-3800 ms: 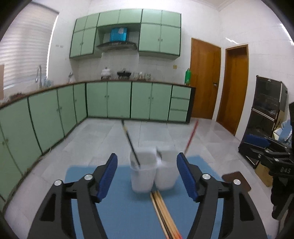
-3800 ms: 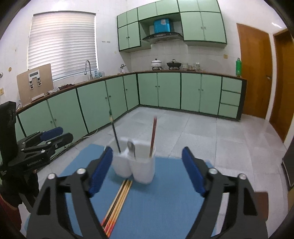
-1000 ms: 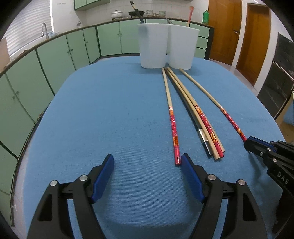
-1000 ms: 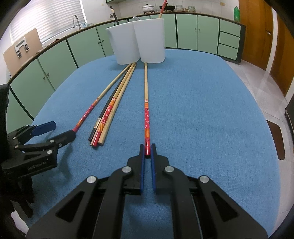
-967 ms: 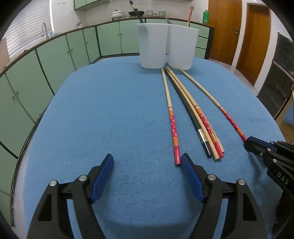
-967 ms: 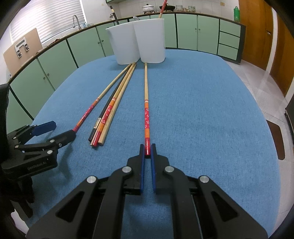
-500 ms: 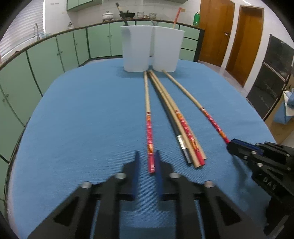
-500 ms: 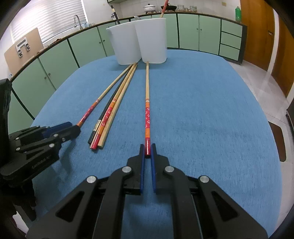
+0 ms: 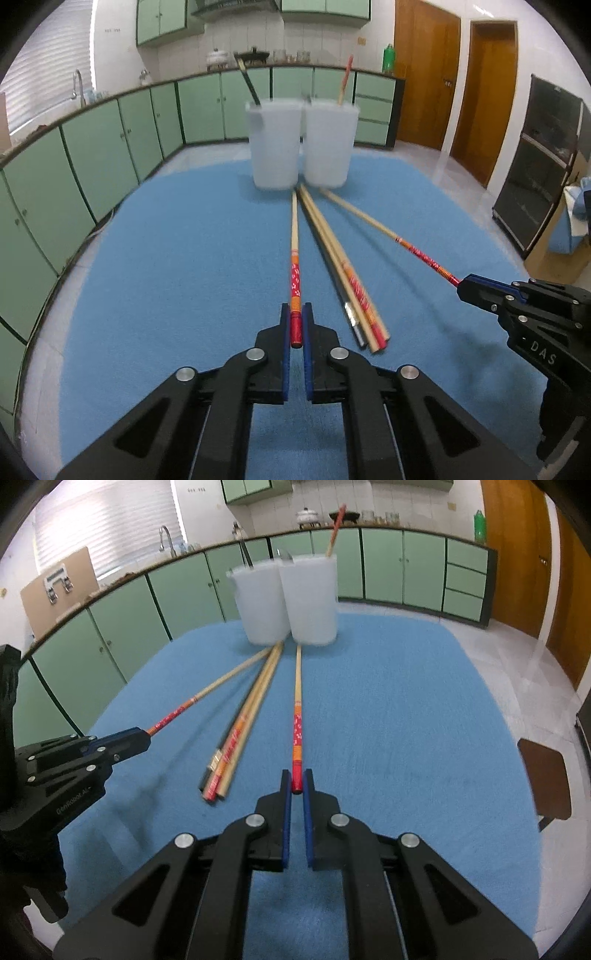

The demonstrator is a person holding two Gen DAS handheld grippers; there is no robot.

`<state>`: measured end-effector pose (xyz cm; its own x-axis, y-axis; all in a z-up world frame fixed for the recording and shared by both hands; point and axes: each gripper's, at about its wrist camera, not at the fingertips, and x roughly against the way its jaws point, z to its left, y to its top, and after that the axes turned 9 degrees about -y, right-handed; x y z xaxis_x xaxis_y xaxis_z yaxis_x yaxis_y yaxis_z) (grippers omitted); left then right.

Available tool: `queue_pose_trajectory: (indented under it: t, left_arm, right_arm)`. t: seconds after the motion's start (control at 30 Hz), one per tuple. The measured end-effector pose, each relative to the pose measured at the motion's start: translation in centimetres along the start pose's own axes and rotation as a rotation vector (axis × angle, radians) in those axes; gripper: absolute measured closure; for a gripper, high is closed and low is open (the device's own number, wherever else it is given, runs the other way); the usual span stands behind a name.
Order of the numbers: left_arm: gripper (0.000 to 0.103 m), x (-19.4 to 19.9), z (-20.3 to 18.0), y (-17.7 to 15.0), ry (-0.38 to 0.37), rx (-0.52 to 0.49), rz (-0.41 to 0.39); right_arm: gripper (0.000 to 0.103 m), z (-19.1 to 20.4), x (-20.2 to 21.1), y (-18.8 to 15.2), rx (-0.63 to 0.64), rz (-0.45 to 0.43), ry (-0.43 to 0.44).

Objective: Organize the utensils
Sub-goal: 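Carry both chopsticks over the white holder and lower them inside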

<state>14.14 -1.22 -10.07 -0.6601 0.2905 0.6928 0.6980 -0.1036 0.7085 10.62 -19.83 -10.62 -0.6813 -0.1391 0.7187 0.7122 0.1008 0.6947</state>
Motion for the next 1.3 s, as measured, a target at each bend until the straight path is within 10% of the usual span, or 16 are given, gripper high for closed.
queue_pose_trajectory:
  t: [0.53,1.3]
  left_arm:
    - [0.097,7.3,0.4,7.0,-0.026,-0.034,-0.226]
    - [0.097,8.7,-0.6,17.1,-0.104,-0.145,-0.341]
  right_arm:
    - [0.098,-1.3,7.6,8.4,0.011,-0.201,0.049]
    - [0.098,-2.5,11.2,23.8,0.072,-0.366,0.098]
